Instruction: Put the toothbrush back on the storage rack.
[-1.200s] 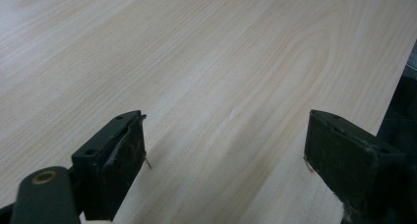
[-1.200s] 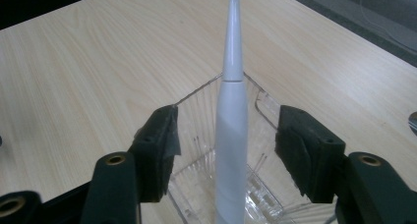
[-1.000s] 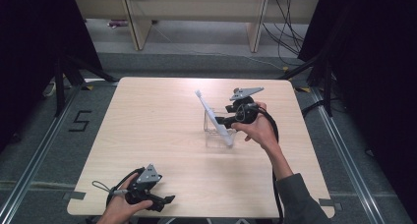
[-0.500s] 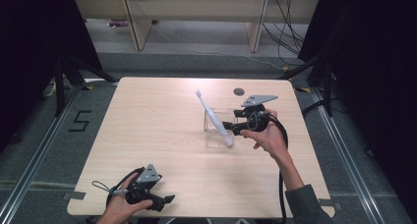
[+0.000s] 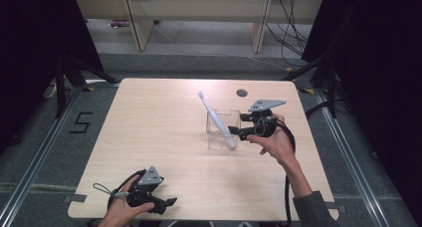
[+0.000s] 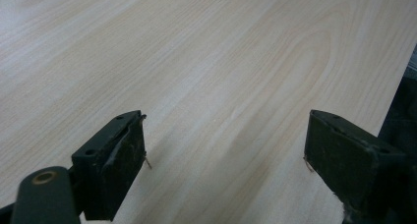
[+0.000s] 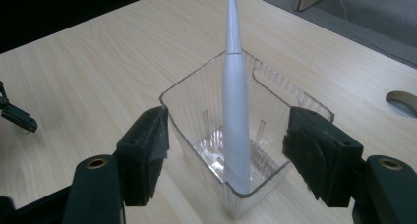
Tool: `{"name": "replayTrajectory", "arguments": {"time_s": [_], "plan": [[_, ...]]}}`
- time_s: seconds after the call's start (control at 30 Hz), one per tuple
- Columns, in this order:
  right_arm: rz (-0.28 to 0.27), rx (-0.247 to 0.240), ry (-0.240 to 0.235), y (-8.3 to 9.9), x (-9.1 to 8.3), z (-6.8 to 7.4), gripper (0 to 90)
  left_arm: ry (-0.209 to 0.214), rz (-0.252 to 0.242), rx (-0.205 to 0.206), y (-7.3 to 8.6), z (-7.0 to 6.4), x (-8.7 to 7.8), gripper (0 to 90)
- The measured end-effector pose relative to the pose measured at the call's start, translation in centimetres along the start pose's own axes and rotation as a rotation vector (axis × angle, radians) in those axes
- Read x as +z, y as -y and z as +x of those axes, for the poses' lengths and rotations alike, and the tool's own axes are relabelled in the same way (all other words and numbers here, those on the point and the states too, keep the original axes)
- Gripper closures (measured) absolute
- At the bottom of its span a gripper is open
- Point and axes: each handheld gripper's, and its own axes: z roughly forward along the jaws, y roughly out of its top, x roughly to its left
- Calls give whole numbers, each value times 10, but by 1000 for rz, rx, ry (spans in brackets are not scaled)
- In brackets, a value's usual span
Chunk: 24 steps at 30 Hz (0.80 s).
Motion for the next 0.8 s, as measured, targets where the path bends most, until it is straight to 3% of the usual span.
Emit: {"name": "replayTrajectory", "arguments": {"time_s": [0.03,0.07,0.13,0.17,0.2,0.3,0.33,0.37,0.4,0.43,0.47,0.5,0.57,0.6,0.63,0.67,0.7,0.8], "plan": [[8,26,4,0,-2,2,323,1,0,0,0,0,0,149],[2,-3,11,1,-3,1,319,-1,3,3,0,0,0,149],[-6,-4,5,3,-4,2,312,-2,0,1,0,0,0,149],[4,21,2,4,-6,4,305,2,0,2,0,0,0,149],[-1,-8,15,4,-7,2,304,1,0,-1,0,0,0,149],[-16,-4,17,6,-10,5,304,3,2,2,0,0,0,149],[-7,-6,-8,7,-10,5,304,2,1,2,0,0,0,149],[-6,-12,6,7,-12,6,304,2,1,3,0,0,0,149],[-2,6,-1,8,-13,8,304,2,2,3,0,0,0,149],[-14,-22,16,8,-13,8,303,-2,3,4,0,0,0,149],[0,6,-2,9,-14,11,303,-3,3,5,0,0,0,149],[-2,-16,6,9,-16,10,303,-3,1,5,0,0,0,149],[-4,8,-8,11,-16,13,300,-3,2,4,0,0,0,149],[-8,-19,9,11,-18,12,300,-3,3,6,0,0,0,149],[2,7,-4,12,-19,14,300,-2,1,5,0,0,0,149],[-14,-27,12,13,-18,13,300,1,1,3,0,0,0,149],[3,-10,4,13,-20,15,299,-3,0,3,0,0,0,149],[-2,-28,4,16,-20,16,299,-4,2,6,0,0,0,149]]}}
